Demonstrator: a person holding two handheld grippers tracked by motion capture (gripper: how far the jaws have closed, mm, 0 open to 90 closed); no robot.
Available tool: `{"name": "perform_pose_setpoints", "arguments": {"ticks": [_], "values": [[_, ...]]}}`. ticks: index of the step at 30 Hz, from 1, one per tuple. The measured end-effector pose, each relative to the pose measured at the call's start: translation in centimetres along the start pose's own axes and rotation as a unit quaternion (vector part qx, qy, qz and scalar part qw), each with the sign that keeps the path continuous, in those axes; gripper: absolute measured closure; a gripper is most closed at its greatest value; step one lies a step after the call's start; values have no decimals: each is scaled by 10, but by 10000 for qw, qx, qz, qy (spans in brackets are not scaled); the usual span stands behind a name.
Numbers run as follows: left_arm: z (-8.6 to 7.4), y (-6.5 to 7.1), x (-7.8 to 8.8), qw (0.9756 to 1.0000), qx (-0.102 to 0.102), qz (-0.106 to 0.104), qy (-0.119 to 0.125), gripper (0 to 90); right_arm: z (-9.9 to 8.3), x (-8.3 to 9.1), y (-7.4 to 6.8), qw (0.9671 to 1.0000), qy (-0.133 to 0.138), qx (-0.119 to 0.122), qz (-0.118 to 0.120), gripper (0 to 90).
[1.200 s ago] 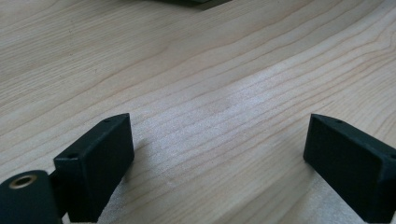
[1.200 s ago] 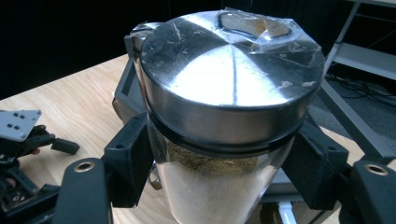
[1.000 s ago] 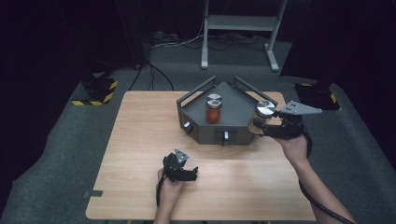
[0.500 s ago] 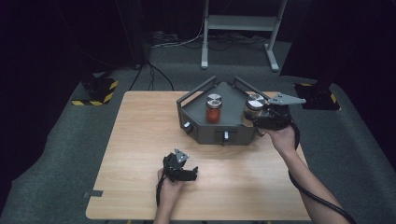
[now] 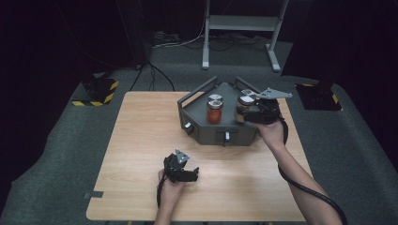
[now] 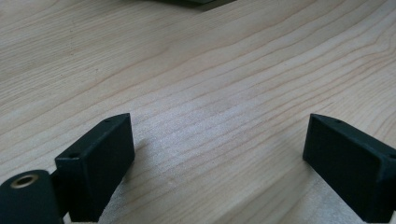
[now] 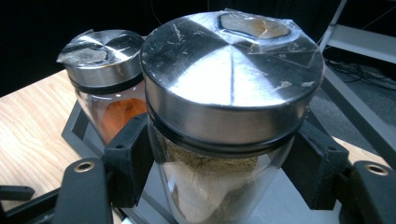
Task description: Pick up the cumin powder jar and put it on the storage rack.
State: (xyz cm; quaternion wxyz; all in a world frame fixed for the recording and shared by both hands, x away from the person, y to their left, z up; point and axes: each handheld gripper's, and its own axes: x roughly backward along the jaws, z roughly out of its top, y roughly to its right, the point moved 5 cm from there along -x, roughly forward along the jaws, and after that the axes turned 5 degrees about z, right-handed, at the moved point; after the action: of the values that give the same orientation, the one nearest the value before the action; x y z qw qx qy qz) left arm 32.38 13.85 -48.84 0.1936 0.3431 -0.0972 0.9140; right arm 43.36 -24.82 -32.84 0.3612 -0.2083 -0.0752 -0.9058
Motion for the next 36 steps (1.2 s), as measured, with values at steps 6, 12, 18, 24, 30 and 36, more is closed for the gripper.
{"name": "perform_pose_setpoints", "arguments": {"ticks": [6, 12, 18, 24, 30, 36], "values": [[0, -1, 0, 10000, 8, -14, -3, 90, -1, -14, -2, 10000, -45, -56, -45, 310], [0, -1, 0, 10000, 34, -28, 6, 90, -2, -22, -1, 9998, -87, -137, -71, 310], [0, -2, 0, 10000, 31, -32, 6, 89, -1, -26, -2, 9998, -135, -119, -105, 310], [-1, -2, 0, 10000, 45, -35, 16, 89, -2, -30, -2, 9996, -221, -67, -136, 310], [-1, -2, 0, 10000, 50, -36, 13, 89, -5, -31, 0, 9995, -259, -109, -174, 310], [-1, -2, 0, 10000, 47, -34, 14, 89, -6, -31, -2, 9994, -289, 10, -186, 310]]}}
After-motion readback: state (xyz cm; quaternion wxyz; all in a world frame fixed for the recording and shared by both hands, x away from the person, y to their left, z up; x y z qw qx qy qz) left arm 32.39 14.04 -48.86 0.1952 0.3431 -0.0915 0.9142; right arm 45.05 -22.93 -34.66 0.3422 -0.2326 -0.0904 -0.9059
